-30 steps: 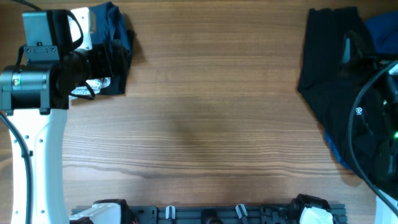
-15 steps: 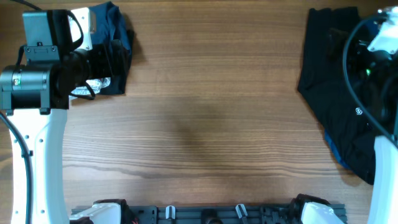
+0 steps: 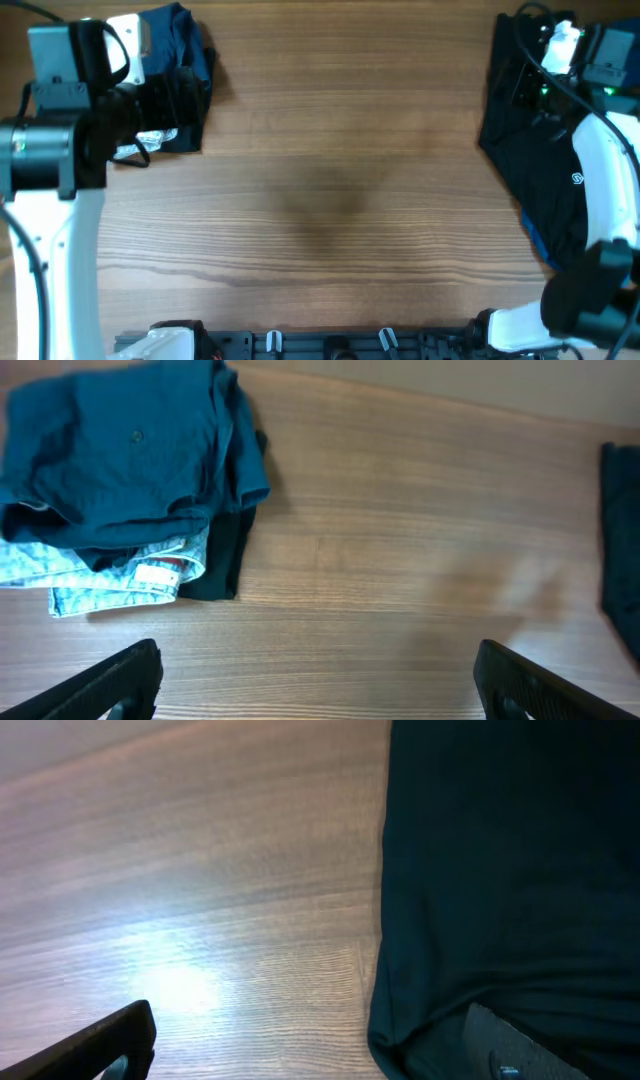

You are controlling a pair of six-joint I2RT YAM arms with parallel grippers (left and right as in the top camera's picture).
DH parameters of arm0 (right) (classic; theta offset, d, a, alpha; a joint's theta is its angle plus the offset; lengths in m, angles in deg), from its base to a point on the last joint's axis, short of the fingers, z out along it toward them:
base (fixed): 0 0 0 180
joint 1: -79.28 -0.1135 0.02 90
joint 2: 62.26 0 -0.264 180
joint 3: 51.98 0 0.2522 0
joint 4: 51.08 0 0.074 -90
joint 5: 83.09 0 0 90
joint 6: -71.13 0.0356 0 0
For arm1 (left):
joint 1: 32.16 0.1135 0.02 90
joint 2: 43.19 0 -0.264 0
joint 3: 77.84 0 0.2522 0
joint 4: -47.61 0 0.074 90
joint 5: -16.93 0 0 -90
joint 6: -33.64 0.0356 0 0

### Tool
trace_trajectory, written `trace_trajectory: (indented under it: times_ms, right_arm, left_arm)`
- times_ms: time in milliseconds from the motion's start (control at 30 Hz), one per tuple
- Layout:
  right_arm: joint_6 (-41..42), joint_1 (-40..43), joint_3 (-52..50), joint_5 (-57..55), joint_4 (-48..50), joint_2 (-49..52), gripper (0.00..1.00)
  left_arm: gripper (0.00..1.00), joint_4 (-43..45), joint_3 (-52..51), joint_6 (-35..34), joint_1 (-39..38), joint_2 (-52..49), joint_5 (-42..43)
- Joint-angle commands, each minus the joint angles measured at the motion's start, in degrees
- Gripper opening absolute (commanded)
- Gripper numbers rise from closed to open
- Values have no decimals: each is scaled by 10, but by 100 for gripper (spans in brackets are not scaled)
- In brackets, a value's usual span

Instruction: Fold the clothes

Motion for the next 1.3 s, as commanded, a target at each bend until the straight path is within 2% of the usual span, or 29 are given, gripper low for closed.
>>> trace_trajectory:
  times_ms: [0,200,400,567,700,933,1067,1267]
  right_arm:
    - [-4,1,6,-9,-1,51,100]
    - [-4,1,6,-9,-1,96,100]
    - [-4,1,6,-9,0,99,100]
    - [-4,1,6,-9,0,99,100]
    - [-4,1,6,-9,0,99,100]
    - [-4,1,6,-9,0,99,100]
    - [-4,1,6,-9,0,99,100]
    - [-4,1,6,-9,0,99,100]
  left_arm:
    - [100,0,0,7,-2,94,6]
    - [100,0,0,7,3,235,-2]
    - [100,11,-37,9,11,356,-62]
    - [100,233,-249,7,45,495,30]
    - [100,493,-518,7,73,608,128]
    - [100,752,-825,-39,70,732,139]
    - [100,778,-893,-39,43,776,58]
    - [100,717,-903,-41,26,775,-31]
